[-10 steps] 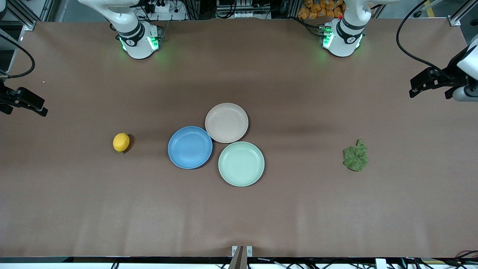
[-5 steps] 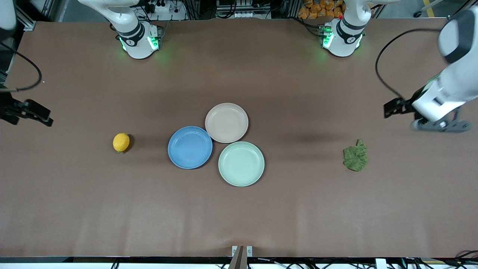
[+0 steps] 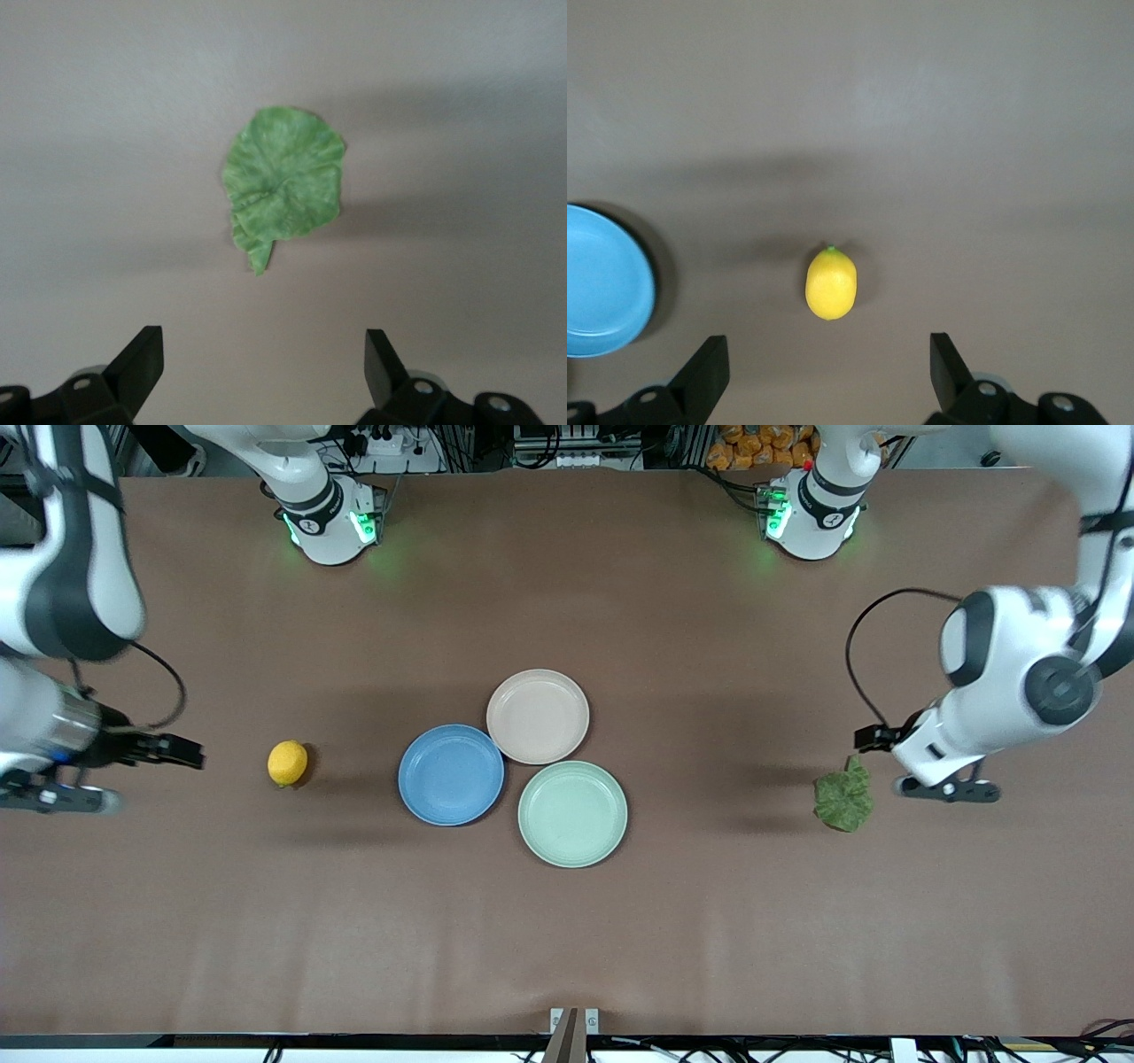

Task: Place lemon and lettuce in plates
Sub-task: 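Reach the right gripper to the lemon while the left gripper reaches the lettuce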

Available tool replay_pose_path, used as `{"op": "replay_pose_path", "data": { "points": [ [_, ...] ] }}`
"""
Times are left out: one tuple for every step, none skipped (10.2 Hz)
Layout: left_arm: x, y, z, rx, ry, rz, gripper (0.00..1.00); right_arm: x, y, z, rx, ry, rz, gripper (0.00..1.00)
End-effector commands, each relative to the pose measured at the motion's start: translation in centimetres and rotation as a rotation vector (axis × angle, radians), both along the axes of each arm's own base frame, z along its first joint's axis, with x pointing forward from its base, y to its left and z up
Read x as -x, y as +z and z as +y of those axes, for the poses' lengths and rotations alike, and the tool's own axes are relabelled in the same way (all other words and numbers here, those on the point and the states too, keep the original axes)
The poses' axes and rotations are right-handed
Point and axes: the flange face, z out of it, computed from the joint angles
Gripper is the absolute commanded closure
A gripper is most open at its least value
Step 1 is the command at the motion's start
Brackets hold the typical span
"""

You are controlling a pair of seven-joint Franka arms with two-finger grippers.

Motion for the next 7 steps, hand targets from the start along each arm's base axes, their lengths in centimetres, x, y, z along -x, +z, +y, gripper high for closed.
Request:
{"op": "replay_pose_path", "data": {
  "points": [
    [-1.5, -5.6, 1.0, -0.063, -0.078, 0.003, 0.0, -0.9, -8.0, -0.7, -0.053, -0.034, 0.071, 0.0],
    [-1.7, -6.2, 1.0, -0.072, -0.09, -0.005, 0.0, -1.0, -11.3, -0.7, -0.054, -0.034, 0.112, 0.0],
    [-1.7, -7.4, 1.0, -0.072, -0.093, -0.002, 0.0, -0.6, -13.0, -0.2, -0.05, -0.023, 0.14, 0.0],
    [-1.9, -8.1, 1.1, -0.069, -0.093, -0.012, 0.0, -0.2, -14.5, 0.5, -0.039, -0.004, 0.147, 0.0],
    [-2.0, -8.8, 1.4, -0.059, -0.079, -0.013, 0.0, 0.4, -16.5, 0.4, -0.024, 0.02, 0.13, 0.0],
    [-2.1, -9.9, 1.2, -0.037, -0.057, -0.02, 0.0, 1.0, -17.8, 0.4, -0.024, 0.035, 0.113, 0.0],
    [-2.1, -11.1, 2.0, 0.003, -0.004, -0.019, 0.0, 1.1, -18.1, 0.3, -0.025, 0.038, 0.113, 0.0]
  ]
}}
